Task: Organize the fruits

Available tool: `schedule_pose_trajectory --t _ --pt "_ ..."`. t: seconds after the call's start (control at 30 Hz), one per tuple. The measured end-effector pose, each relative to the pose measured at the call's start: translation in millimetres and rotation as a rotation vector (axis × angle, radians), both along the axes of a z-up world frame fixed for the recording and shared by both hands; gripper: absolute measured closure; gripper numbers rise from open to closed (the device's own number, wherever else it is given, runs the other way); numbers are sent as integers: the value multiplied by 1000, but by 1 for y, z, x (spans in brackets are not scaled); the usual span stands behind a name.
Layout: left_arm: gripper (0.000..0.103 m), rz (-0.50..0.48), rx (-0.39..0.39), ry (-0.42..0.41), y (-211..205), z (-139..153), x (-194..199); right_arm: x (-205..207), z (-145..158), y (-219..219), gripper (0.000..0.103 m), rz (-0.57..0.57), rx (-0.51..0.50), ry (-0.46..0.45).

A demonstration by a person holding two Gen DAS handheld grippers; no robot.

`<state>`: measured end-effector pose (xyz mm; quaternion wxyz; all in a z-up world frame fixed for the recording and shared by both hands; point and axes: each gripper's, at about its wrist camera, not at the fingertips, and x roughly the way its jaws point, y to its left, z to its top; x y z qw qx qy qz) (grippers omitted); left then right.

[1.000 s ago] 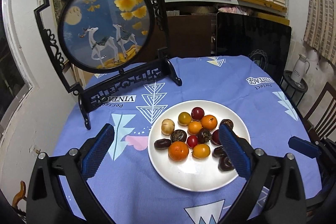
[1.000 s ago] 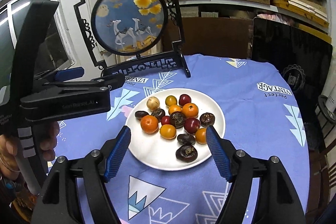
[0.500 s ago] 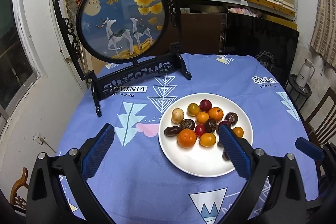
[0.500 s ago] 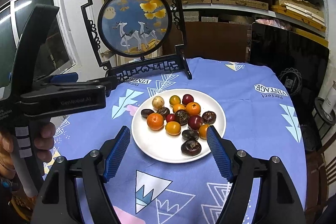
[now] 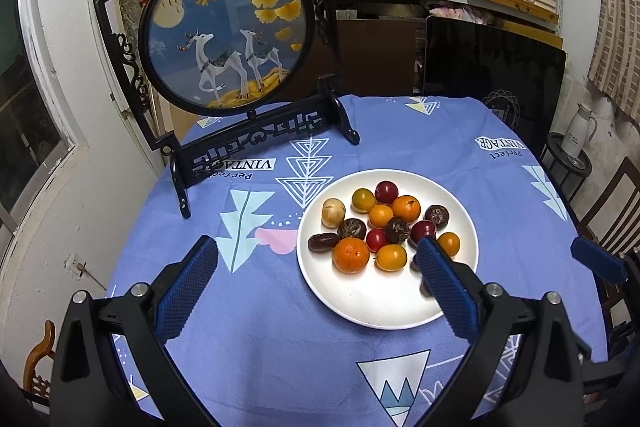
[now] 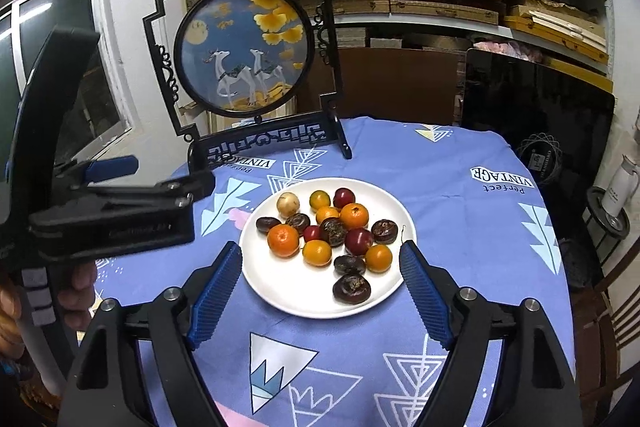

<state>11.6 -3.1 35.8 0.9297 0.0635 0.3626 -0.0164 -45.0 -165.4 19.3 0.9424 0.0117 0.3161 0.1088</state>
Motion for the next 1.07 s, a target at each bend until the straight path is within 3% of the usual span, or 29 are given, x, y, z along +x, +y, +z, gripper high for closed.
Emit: schedule_pose_trajectory --t 0.17,0.3,0.4,0.9,1.07 --pt "5 19 12 6 4 -3 4 5 1 1 22 -20 -20 -1" --pt "5 71 27 28 10 -11 10 19 -4 3 22 -114 -121 37" --pt "5 77 34 37 12 -16 11 23 -5 4 22 -134 -142 42" --pt "5 66 101 55 -1 -22 12 28 -6 1 21 -159 -152 49" --pt "5 73 75 58 4 -23 12 27 -5 0 21 -165 -153 45"
